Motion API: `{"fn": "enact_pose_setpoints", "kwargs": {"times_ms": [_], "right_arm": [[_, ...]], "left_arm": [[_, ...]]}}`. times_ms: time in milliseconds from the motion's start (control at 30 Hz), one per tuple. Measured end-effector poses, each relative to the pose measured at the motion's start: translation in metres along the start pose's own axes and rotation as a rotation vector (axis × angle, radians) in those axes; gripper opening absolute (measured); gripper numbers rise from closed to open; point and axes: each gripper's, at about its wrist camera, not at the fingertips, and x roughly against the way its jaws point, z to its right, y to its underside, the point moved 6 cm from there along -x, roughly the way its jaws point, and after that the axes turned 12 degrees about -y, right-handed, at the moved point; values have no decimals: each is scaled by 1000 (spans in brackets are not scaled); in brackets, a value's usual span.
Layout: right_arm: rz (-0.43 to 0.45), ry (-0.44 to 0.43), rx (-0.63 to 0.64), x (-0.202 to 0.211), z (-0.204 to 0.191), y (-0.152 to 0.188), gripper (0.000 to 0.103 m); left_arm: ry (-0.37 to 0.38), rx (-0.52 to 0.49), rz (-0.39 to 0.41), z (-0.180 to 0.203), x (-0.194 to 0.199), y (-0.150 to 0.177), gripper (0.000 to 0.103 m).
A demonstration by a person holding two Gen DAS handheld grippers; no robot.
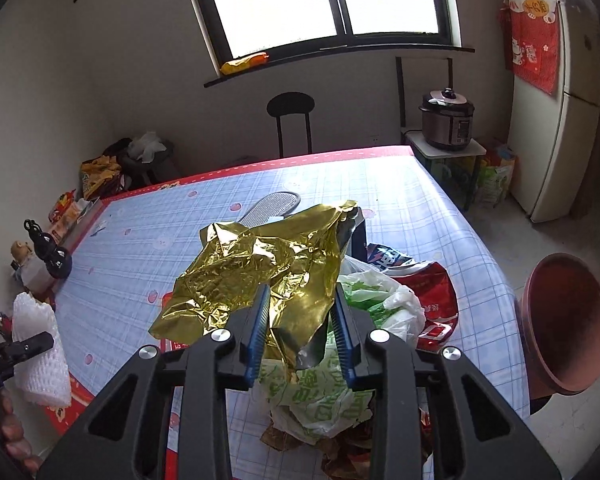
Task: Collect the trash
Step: 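Carry the gold foil to the brown bucket and open the right gripper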
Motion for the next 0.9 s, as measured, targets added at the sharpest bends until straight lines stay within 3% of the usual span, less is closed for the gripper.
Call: {"fn": "enact_pose_setpoints", "kwargs": {"times_ms": [267,500,733,900], "right_arm": [[142,93,-1,70,38,-3,30],[241,220,-65,139,109,6,30],[238,404,-190,192,225,25,30],[187,462,-235,196,297,28,30]], "left_arm": [[67,-147,-9,62,-6,0,41],[121,-286,-11,141,-8,10,41],[167,-371,10,220,-4,22,41],[187,-386,13,262,-1,39,41]]}}
